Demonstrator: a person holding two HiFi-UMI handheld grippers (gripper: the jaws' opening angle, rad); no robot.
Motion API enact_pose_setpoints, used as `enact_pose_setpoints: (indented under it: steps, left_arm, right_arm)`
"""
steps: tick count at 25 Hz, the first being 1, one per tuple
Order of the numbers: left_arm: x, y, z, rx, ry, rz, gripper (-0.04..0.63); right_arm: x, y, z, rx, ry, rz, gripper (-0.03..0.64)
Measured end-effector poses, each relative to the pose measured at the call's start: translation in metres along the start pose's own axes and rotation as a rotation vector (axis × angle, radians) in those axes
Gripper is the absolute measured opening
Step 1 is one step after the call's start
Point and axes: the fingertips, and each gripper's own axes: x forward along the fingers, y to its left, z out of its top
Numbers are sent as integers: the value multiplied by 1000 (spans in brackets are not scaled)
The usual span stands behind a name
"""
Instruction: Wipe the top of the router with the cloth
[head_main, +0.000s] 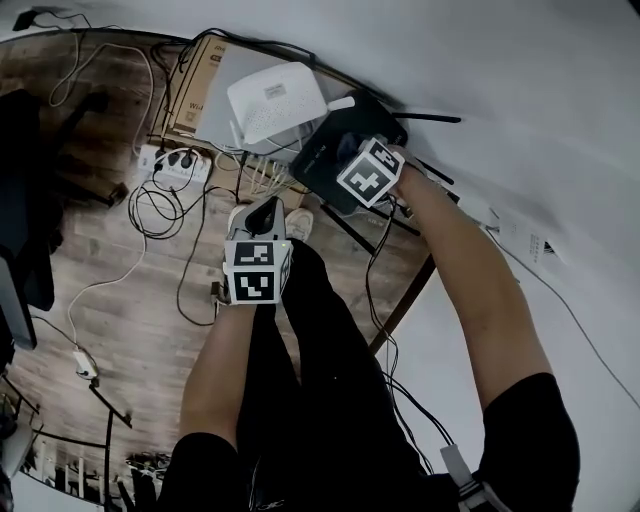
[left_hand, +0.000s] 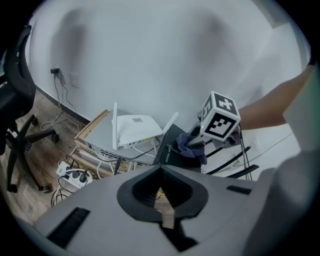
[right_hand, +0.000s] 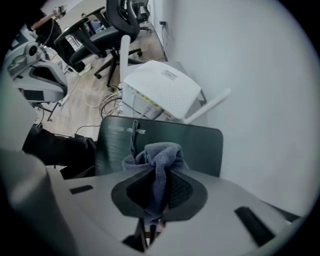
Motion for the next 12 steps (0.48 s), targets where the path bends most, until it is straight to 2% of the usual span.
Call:
enact_pose_setpoints:
  steps: [6, 12]
  left_arm:
    - [0, 4, -6, 2, 13, 1, 0]
    - [3, 3, -10, 11, 26, -1, 0]
  right_arm:
    - [4, -54, -28, 116, 62, -144, 23]
    - [4, -50, -35, 94, 80, -187, 23]
